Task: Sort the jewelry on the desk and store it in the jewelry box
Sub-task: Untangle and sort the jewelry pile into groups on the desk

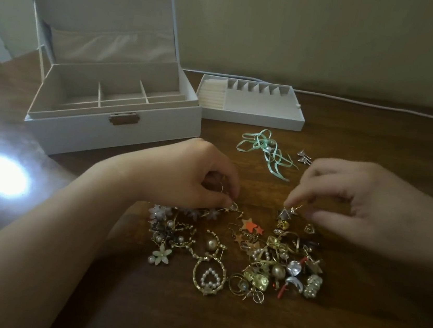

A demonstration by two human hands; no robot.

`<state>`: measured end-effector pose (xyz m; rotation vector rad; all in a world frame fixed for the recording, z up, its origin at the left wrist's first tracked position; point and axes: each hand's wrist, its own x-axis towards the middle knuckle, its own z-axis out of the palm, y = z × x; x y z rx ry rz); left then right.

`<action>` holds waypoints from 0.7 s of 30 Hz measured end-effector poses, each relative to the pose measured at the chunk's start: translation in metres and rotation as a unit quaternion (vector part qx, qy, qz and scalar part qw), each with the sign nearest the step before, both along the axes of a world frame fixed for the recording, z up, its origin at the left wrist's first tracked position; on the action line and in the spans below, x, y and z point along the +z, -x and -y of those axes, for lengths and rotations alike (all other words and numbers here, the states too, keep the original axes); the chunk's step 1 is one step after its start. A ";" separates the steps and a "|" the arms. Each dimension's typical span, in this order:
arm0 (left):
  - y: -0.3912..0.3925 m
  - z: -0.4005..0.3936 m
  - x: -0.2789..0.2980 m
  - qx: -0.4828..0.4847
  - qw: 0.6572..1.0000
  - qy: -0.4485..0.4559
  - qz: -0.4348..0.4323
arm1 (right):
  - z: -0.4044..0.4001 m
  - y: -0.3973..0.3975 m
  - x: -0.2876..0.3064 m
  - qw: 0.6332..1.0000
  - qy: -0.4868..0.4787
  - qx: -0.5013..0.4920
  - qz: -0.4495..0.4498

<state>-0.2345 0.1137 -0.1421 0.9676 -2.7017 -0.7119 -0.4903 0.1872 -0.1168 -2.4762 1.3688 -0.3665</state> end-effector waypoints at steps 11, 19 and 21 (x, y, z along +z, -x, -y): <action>0.001 -0.003 0.000 -0.021 0.999 -0.010 0.032 | 0.000 -0.003 -0.006 0.993 -0.068 0.041 -0.093; 0.004 -0.004 0.001 -0.021 0.999 -0.002 0.042 | 0.007 0.029 0.005 0.996 -0.072 -0.017 -0.050; 0.004 -0.004 0.001 -0.019 0.999 -0.008 0.038 | 0.007 0.026 0.002 0.993 -0.095 -0.013 -0.065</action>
